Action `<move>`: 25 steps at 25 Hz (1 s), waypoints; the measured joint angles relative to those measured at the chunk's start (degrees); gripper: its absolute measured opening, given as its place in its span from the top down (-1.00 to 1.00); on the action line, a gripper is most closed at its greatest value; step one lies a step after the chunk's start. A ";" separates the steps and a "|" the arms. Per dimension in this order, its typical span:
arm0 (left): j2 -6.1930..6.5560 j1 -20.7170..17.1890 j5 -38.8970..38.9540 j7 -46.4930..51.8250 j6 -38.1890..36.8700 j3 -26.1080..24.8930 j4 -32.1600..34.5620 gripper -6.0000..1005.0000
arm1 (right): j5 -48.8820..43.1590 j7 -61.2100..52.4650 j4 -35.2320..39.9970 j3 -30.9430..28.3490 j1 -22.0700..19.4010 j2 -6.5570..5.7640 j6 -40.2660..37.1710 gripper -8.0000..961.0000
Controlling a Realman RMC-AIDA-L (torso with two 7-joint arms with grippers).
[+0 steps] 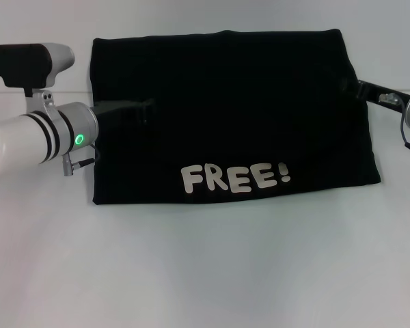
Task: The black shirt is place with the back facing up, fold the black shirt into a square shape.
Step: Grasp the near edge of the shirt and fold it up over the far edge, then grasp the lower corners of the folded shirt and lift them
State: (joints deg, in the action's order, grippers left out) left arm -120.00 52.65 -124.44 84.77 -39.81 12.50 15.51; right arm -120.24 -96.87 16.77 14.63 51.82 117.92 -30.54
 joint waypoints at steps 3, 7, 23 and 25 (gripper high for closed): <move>-0.07 0.03 0.28 0.13 1.01 0.67 0.26 0.78 | 1.37 0.05 0.75 0.14 -0.33 0.02 -1.47 0.11; -0.10 0.45 0.39 0.39 4.12 1.01 0.36 0.47 | 3.48 0.61 2.30 0.17 -1.39 0.06 -4.66 -0.30; 0.23 0.38 -0.09 4.43 5.08 6.06 5.26 -0.55 | 9.35 4.59 2.83 0.21 -3.25 -0.18 -9.94 -0.37; 0.68 -1.65 -0.12 8.77 0.79 8.51 7.31 -0.65 | 9.24 4.31 2.84 0.28 -4.09 -0.66 -12.55 -0.37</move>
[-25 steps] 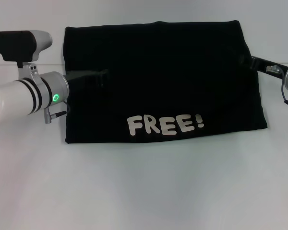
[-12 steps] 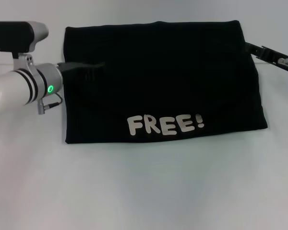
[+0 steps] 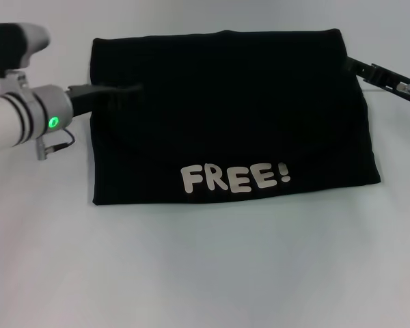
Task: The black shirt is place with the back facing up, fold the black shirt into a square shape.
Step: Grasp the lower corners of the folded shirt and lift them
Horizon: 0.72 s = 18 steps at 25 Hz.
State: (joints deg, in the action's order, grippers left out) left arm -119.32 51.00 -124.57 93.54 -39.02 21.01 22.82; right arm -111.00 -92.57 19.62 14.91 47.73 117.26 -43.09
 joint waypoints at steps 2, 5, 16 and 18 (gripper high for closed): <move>0.32 -2.48 -0.02 4.46 -5.82 2.21 2.77 -0.75 | -0.04 0.04 0.14 0.02 -1.56 -0.61 -4.50 -0.37; 0.46 -6.79 -0.06 9.32 -15.77 4.05 8.18 -0.75 | 0.09 1.12 0.78 0.03 -4.50 -1.51 -12.12 -0.37; -0.03 -17.80 -0.77 16.38 -32.95 4.37 17.46 -0.75 | 0.09 1.04 2.54 -0.37 -11.72 -2.77 -24.33 -0.37; -0.25 -18.50 -1.91 19.29 -32.32 4.17 17.22 -0.75 | 0.08 0.98 2.54 -0.32 -11.97 -2.85 -24.57 -0.37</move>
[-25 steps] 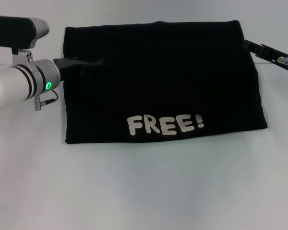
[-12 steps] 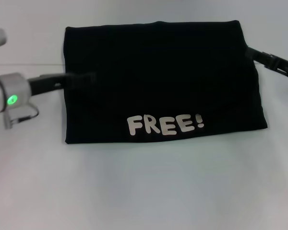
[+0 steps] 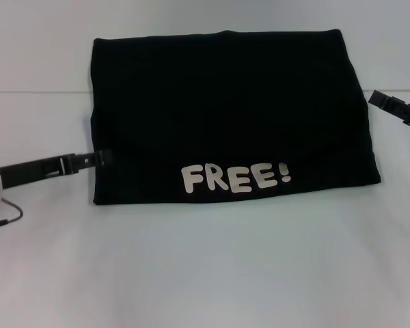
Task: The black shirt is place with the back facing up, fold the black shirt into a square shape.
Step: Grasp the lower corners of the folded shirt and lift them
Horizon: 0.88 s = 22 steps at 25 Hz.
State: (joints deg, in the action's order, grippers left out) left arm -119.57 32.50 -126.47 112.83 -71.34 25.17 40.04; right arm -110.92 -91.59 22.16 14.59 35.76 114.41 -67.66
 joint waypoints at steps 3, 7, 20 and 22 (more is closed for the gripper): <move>-0.29 -0.23 -1.19 3.34 1.45 0.30 -0.48 -0.75 | 0.00 -0.03 0.00 0.15 -0.09 -0.01 0.09 -0.37; -0.36 0.33 -2.61 4.91 4.63 0.90 -2.68 -0.75 | 0.00 -0.04 -0.01 0.25 0.14 -0.01 0.31 -0.37; -0.58 0.82 -2.90 5.03 6.08 4.50 -4.01 -0.75 | 0.00 -0.08 -0.01 -0.08 0.47 -0.16 0.88 -0.37; -0.58 0.79 -2.91 4.90 5.35 4.84 -4.01 -0.75 | 0.00 -0.08 -0.01 -0.04 0.44 -0.16 1.08 -0.37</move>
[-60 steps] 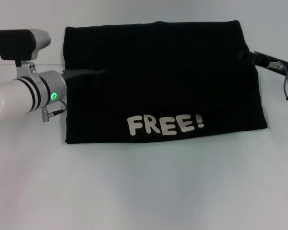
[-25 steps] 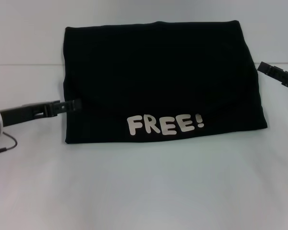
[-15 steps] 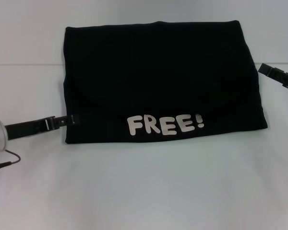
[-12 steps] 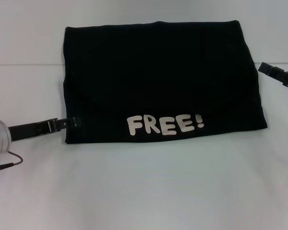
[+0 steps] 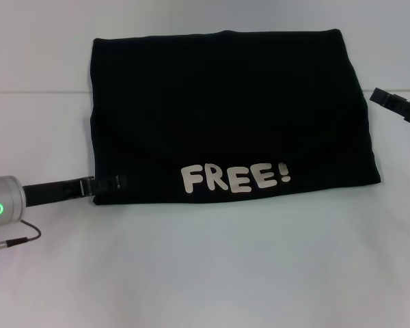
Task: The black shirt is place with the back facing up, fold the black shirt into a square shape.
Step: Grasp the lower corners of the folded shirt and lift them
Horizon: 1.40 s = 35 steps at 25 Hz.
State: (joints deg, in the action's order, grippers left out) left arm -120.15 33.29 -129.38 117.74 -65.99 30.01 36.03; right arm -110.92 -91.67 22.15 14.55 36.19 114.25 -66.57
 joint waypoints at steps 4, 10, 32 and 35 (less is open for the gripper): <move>0.00 0.10 -0.83 -0.03 -1.38 0.48 0.00 -0.73 | 0.00 0.00 0.00 0.14 -0.10 0.04 0.09 -0.37; 0.00 0.31 -1.15 -0.10 -1.85 0.96 0.18 -0.65 | 0.00 0.00 0.00 0.25 -0.21 0.15 0.03 -0.37; 0.12 1.00 -3.60 -3.11 0.49 2.33 0.62 0.42 | -0.50 -0.07 -0.01 0.73 -0.30 -0.08 -0.27 -0.33; 0.30 1.29 -3.60 -3.12 0.17 2.33 0.62 0.68 | -0.83 -1.98 -0.01 2.92 -0.69 -1.01 0.46 -0.32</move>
State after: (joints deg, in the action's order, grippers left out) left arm -119.85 34.58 -132.98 114.61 -65.82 32.34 36.65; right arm -111.75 -93.65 22.14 17.47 35.51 113.24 -66.11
